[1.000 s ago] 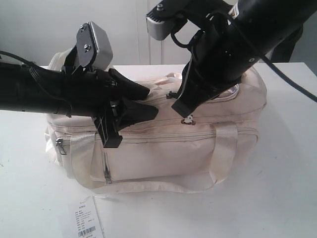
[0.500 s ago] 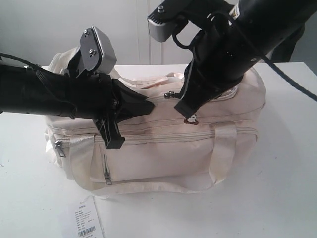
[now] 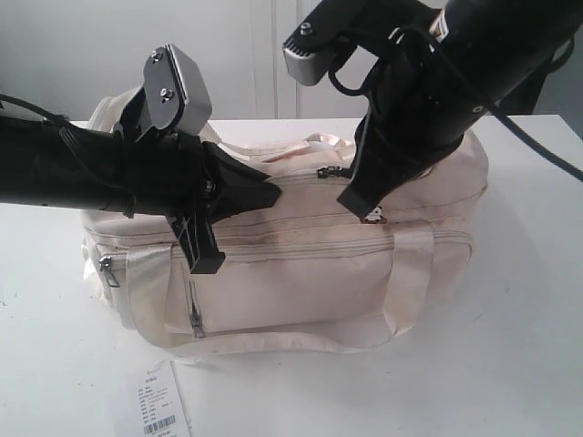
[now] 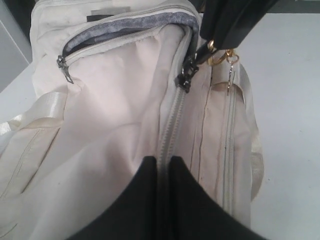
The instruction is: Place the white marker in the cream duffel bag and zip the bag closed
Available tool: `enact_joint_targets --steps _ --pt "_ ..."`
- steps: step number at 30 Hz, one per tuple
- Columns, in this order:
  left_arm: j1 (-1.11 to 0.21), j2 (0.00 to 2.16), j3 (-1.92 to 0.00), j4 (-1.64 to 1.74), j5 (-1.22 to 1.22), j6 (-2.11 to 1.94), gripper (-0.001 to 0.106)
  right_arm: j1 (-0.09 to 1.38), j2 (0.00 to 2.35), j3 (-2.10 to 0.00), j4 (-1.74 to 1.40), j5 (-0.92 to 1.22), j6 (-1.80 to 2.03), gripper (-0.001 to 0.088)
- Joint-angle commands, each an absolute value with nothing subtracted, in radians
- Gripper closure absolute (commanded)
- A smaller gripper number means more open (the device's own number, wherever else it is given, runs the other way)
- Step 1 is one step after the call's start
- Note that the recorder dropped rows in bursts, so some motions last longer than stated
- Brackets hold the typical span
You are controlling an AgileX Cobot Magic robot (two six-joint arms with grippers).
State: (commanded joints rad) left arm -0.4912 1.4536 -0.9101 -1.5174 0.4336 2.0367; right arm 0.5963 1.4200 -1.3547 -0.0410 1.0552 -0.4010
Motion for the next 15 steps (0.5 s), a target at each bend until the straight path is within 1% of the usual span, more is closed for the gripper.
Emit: enact_joint_targets --steps 6,15 --pt "-0.491 1.454 -0.910 -1.510 0.434 2.015 0.105 0.592 1.413 -1.355 -0.063 1.060 -0.396 0.0868" --pt "-0.491 1.454 -0.910 -1.510 0.438 2.015 0.105 0.526 1.406 -1.355 -0.063 1.064 -0.394 0.0868"
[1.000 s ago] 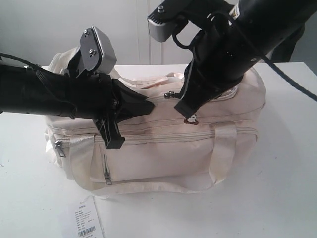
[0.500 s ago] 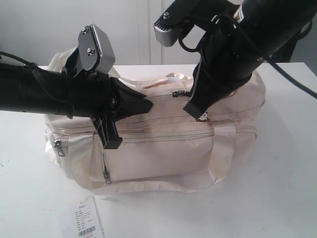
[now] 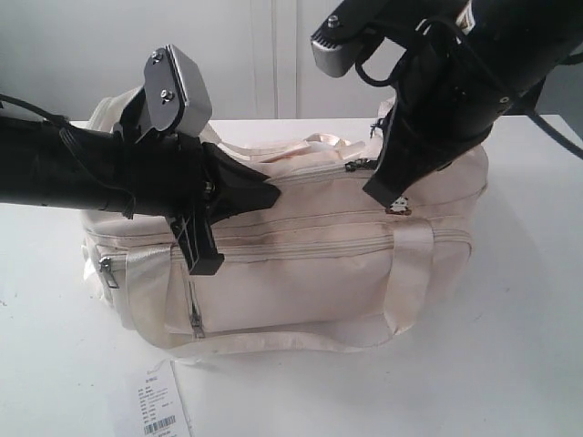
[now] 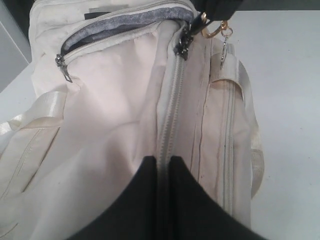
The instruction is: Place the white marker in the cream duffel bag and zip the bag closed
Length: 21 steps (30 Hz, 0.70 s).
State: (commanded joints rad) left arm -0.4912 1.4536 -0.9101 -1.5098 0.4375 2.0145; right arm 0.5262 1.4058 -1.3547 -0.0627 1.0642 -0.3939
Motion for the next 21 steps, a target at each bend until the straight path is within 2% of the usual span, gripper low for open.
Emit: enact_joint_targets --steps 21 --pt "-0.491 1.454 -0.910 -1.510 0.438 2.015 0.105 0.446 1.406 -1.355 -0.064 1.046 -0.394 0.0868"
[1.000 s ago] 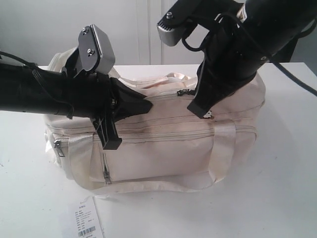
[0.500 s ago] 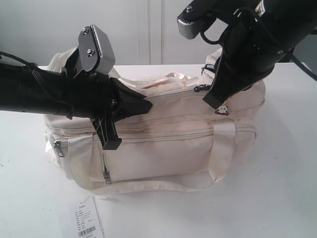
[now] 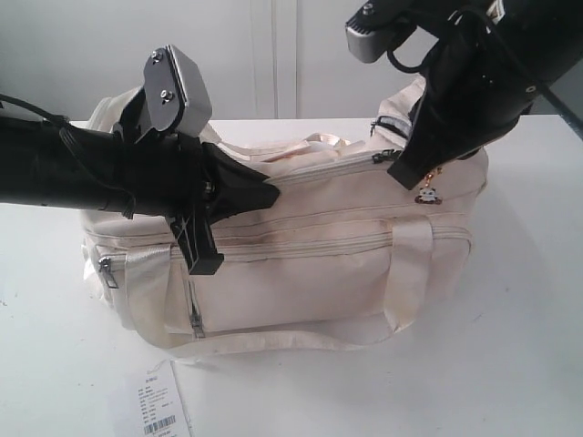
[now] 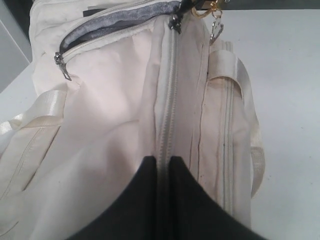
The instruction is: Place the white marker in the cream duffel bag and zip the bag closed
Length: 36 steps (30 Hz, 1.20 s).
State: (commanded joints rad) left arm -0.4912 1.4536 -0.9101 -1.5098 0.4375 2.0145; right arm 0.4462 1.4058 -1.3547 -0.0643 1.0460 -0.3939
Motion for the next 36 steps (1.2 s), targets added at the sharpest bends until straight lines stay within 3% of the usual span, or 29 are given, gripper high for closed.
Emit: enact_joint_targets --steps 36 --pt "-0.491 1.405 -0.908 -1.466 0.493 2.010 0.105 0.348 1.411 -1.336 -0.085 0.892 -0.394 0.0868"
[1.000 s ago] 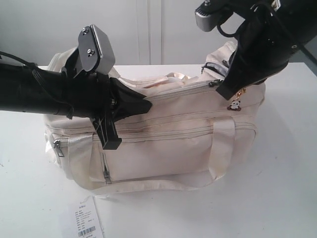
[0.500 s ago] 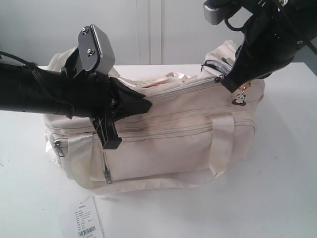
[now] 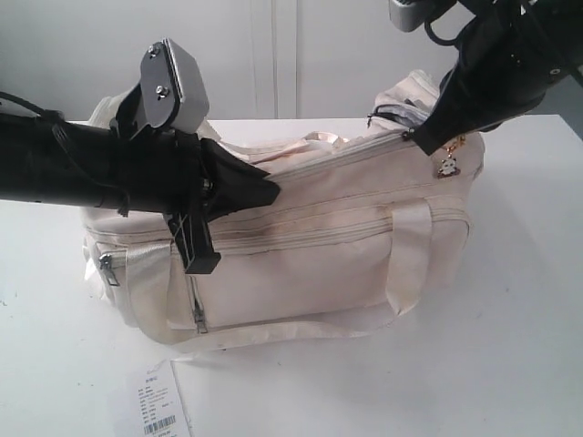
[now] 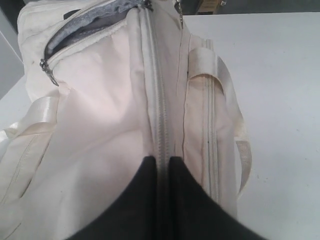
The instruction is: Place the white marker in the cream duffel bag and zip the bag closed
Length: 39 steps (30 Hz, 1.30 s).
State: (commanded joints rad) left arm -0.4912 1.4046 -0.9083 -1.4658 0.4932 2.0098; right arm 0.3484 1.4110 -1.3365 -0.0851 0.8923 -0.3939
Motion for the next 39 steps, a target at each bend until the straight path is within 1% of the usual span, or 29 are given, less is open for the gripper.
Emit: enact_joint_targets --steps 10,15,16,18,23,25,26,30,33,35,39 --pt "-0.491 1.377 -0.908 -1.250 0.499 1.849 0.105 0.348 1.405 -1.336 -0.051 0.990 -0.394 0.0868" --pt "-0.491 1.377 -0.908 -1.222 0.501 1.783 0.105 0.348 1.405 -1.336 -0.008 1.023 -0.412 0.0868" --pt "-0.491 1.377 -0.908 -1.210 0.501 1.774 0.103 0.348 1.405 -1.336 0.000 1.023 -0.418 0.0868" --pt "-0.491 1.377 -0.908 -1.199 0.495 1.753 0.093 0.348 1.405 -1.336 0.000 1.023 -0.422 0.0868" --pt "-0.491 1.371 -0.910 -1.201 0.458 1.705 0.050 0.348 1.405 -1.336 0.008 1.020 -0.422 0.0868" --pt "-0.491 1.360 -0.910 -1.225 0.443 1.673 0.041 0.348 1.405 -1.336 0.012 1.015 -0.422 0.0868" --pt "-0.491 1.350 -0.910 -1.252 0.439 1.653 0.039 0.348 1.405 -1.336 0.015 1.015 -0.422 0.0868" --pt "-0.491 1.311 -0.910 -1.408 0.437 1.661 0.039 0.348 1.405 -1.336 0.038 1.014 -0.422 0.0868" --pt "-0.491 1.293 -0.910 -1.595 0.445 1.681 0.039 0.348 1.405 -1.336 0.077 1.013 -0.440 0.0868" --pt "-0.491 1.300 -0.910 -1.735 0.494 1.672 0.039 0.348 1.405 -1.336 0.094 1.013 -0.449 0.0868" --pt "-0.491 1.364 -0.932 -1.744 0.652 1.674 0.039 0.348 1.405 -1.336 0.094 1.008 -0.449 0.0868"
